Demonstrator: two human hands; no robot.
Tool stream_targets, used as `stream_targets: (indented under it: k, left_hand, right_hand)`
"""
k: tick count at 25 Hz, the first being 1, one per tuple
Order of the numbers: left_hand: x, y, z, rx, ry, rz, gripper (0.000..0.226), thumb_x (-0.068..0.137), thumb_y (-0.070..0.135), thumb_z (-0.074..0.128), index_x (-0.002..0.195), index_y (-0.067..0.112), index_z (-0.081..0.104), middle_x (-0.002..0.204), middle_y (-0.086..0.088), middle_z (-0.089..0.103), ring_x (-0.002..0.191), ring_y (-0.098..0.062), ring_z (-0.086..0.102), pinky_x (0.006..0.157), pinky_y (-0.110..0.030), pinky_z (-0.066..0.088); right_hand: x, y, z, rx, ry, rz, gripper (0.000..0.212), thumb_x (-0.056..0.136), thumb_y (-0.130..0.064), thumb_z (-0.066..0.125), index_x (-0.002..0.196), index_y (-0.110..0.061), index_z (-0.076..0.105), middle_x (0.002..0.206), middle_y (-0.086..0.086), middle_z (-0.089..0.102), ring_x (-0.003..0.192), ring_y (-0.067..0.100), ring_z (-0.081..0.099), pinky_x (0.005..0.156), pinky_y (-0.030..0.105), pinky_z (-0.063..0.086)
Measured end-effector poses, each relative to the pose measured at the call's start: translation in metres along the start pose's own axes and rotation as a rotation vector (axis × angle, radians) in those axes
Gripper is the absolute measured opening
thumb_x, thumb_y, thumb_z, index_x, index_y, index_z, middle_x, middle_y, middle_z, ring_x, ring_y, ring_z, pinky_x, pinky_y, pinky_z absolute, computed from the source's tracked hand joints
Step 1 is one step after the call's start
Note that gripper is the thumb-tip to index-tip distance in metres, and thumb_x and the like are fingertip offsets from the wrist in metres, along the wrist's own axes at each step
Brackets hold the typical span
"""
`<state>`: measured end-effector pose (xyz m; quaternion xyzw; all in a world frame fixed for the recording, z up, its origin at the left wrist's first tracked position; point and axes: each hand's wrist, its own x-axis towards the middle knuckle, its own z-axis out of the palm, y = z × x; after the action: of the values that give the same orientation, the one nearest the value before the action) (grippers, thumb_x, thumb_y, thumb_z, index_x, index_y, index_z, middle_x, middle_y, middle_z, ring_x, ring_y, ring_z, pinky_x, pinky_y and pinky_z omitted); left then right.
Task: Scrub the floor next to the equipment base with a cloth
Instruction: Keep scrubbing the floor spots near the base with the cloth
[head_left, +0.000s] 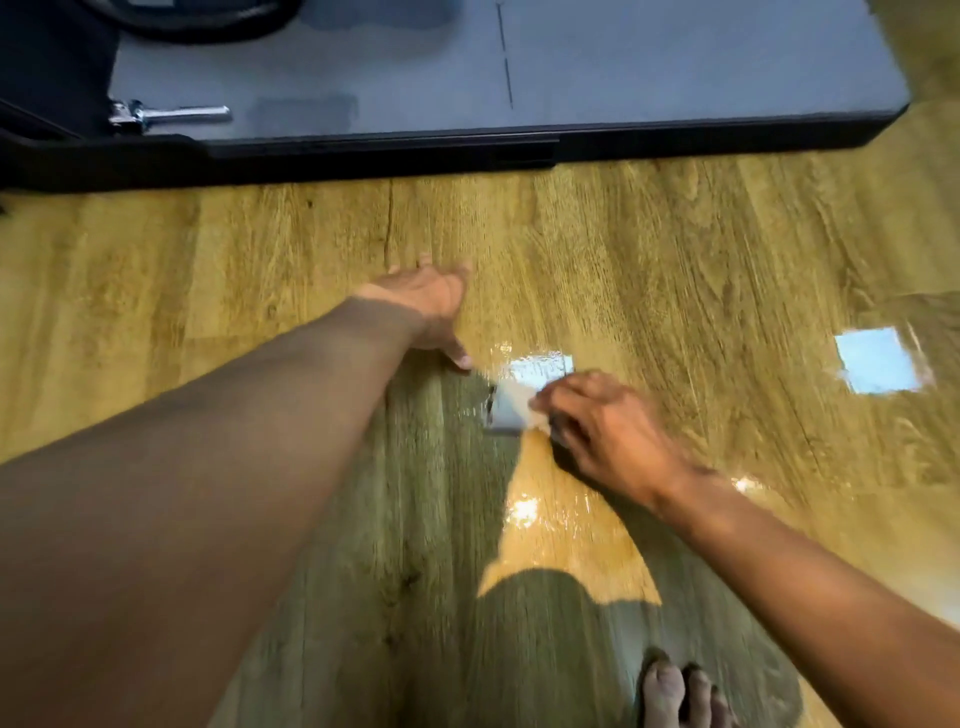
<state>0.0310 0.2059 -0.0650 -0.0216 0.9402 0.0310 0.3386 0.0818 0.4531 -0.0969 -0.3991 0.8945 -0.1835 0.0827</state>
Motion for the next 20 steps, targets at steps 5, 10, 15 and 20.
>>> stream_targets:
  k: [5,10,15,20]
  left_hand:
    - [0.024,0.012,0.006,-0.040,-0.055,-0.070,0.130,0.065,0.041,0.083,0.149,0.031,-0.016,0.154,-0.023,-0.017,0.138,-0.053,-0.001,0.111,-0.057,0.016]
    - [0.027,0.010,0.013,-0.056,-0.048,-0.040,0.130,0.062,0.037,0.084,0.149,0.029,-0.012,0.151,-0.029,-0.016,0.135,-0.059,0.000,0.108,-0.063,0.020]
    - [0.024,0.017,0.002,-0.132,-0.146,-0.133,0.136,0.062,0.031,0.086,0.146,0.034,-0.021,0.151,-0.022,-0.029,0.136,-0.056,-0.013,0.101,-0.072,0.020]
    - [0.023,0.017,0.001,-0.144,-0.179,-0.127,0.136,0.063,0.031,0.084,0.145,0.033,-0.025,0.149,-0.022,-0.032,0.134,-0.057,-0.015,0.100,-0.072,0.018]
  right_hand:
    - [0.034,0.017,-0.009,0.059,-0.058,-0.113,0.022,0.083,-0.006,0.063,0.102,-0.014,0.067,0.104,0.002,0.067,0.093,0.023,0.063,0.082,0.039,0.053]
    - [0.164,0.068,-0.031,-0.001,-0.022,0.025,0.019,0.087,-0.011,0.061,0.105,-0.015,0.065,0.102,0.007,0.065,0.094,0.028,0.062,0.081,0.038,0.052]
    - [0.110,0.046,-0.032,0.064,-0.091,-0.017,0.011,0.087,-0.012,0.061,0.097,-0.010,0.066,0.098,0.009,0.065,0.088,0.031,0.058,0.073,0.040,0.051]
    - [0.187,0.096,-0.053,-0.001,-0.052,0.085,0.017,0.090,-0.018,0.058,0.106,-0.016,0.062,0.107,0.008,0.061,0.096,0.028,0.058,0.080,0.036,0.050]
